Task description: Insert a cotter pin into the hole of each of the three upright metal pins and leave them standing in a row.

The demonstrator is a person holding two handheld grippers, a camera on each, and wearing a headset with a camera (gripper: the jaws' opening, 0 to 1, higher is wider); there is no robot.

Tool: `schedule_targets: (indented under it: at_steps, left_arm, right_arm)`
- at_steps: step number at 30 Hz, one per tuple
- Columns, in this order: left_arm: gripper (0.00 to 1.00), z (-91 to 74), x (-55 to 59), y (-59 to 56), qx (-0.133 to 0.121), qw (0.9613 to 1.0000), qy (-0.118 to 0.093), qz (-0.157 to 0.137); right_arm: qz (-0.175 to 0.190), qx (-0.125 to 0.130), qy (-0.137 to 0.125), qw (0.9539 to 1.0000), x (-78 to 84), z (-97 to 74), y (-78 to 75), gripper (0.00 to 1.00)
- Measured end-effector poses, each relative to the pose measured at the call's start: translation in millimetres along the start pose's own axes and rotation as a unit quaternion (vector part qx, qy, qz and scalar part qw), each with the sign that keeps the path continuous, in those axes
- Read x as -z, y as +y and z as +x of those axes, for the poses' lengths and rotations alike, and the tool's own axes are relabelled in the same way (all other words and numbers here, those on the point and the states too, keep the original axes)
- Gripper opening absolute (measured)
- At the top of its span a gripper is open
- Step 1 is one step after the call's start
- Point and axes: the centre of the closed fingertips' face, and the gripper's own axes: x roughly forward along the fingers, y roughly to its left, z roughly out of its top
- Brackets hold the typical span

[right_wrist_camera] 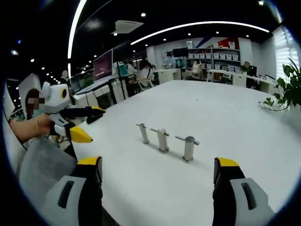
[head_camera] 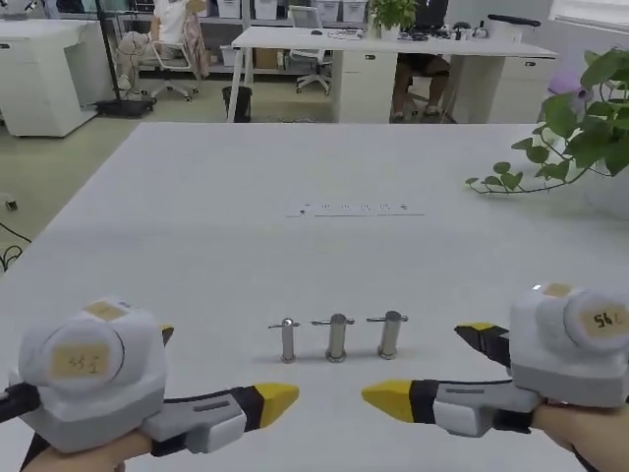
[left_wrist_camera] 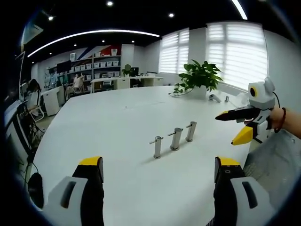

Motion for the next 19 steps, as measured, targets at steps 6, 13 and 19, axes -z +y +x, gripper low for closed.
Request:
schedule_targets:
  at_steps: [6, 13, 19]
  left_arm:
    - [0.99, -1.3, -0.4, -0.8, -0.001, 1.0, -0.003, 0.004]
    - [0.99, -2.2, 0.2, -1.2, -0.001, 1.0, -0.003, 0.005]
    - [0.99, -3.8, 2.2, 0.8, -0.005, 1.0, -0.001, 0.006]
  right_arm:
    - [0.019, -0.003, -0.011, 0.9997, -1.2, -0.2, 3.9, 0.98]
    - [0.038, -0.006, -0.023, 0.999, -5.7, -1.6, 5.4, 0.98]
    - [0.038, 0.001, -0.024, 0.999, -4.7, -2.7, 4.8, 0.96]
